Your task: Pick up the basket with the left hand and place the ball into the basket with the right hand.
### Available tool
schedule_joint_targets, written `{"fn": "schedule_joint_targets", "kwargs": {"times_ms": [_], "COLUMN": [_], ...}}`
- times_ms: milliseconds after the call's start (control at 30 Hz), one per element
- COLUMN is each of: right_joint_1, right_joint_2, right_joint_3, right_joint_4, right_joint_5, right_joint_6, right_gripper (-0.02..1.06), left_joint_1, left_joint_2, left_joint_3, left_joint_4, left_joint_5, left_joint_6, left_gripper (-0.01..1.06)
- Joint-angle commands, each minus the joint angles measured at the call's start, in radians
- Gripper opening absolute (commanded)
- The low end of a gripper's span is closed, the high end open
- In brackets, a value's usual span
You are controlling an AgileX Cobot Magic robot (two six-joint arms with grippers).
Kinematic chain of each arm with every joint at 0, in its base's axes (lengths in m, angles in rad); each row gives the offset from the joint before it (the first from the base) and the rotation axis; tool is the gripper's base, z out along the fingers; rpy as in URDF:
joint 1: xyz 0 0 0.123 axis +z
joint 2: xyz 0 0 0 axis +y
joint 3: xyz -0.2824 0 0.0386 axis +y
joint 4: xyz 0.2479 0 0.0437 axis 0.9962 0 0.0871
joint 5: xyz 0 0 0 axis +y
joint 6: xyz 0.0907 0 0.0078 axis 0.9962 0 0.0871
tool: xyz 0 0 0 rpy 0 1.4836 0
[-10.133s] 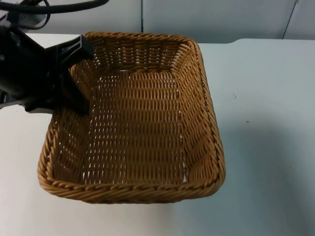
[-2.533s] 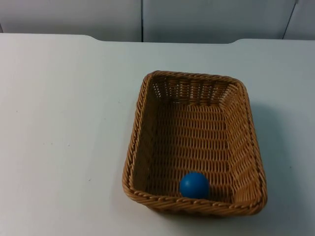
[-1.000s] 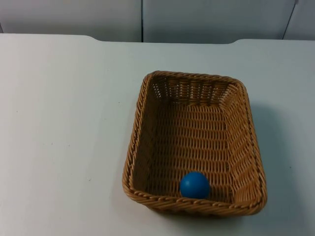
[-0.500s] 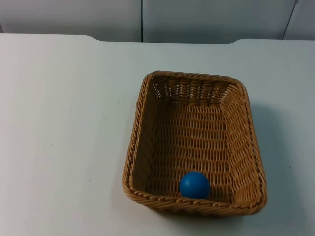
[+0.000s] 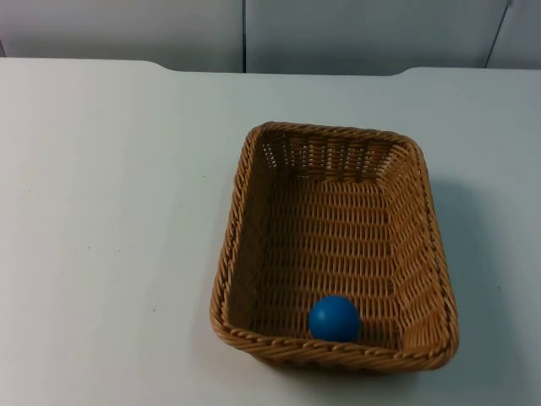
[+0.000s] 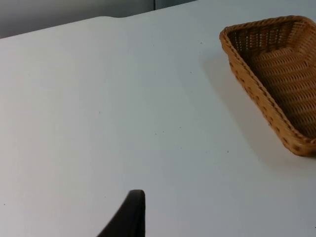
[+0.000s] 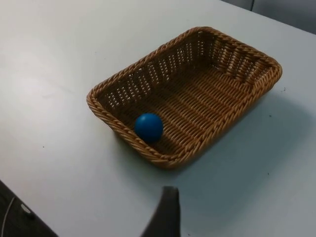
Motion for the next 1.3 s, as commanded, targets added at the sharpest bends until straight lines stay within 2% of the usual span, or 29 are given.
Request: {"fn": "schedule_joint_targets", "kwargs": {"times_ms": [0,800,867,1000,1033,1200,1233,1267], "right_joint_1": [-0.002,-0.005,-0.033,-0.158,-0.158,-0.346,-0.346,-0.385], "right_joint_2": [-0.004,-0.004,-0.004,-0.004,-0.004,-0.004,-0.004,-0.004], "right_joint_3": [0.006,0.011,0.011,0.011,0.011,0.011,0.011,0.011], "right_joint_4": [-0.006,-0.006,-0.006,-0.006,-0.006,-0.006,-0.006,-0.006], "right_joint_5": [-0.016,-0.021,-0.021,-0.021,-0.021,-0.021,-0.021,-0.021], "right_joint_6": [-0.006,-0.006,-0.006,-0.006,-0.006,-0.006,-0.006,-0.006], "right_gripper": [0.76,0.76,0.76,0.76,0.76,0.76,0.76,0.76], "left_joint_1": [0.000,0.000,0.000,0.000,0.000,0.000,0.000,0.000], "left_joint_2": [-0.003,-0.003,-0.003,-0.003,-0.003,-0.003,-0.003,-0.003], "left_joint_3": [0.003,0.003,0.003,0.003,0.003,0.003,0.003,0.003], "left_joint_4": [-0.007,-0.009,-0.009,-0.009,-0.009,-0.009,-0.009,-0.009], "left_joint_5": [-0.013,-0.013,-0.013,-0.013,-0.013,-0.013,-0.013,-0.013], "left_joint_6": [-0.009,-0.009,-0.009,-0.009,-0.009,-0.009,-0.009,-0.009], "left_gripper": [1.05,1.05,1.05,1.05,1.05,1.05,1.05,1.05]}}
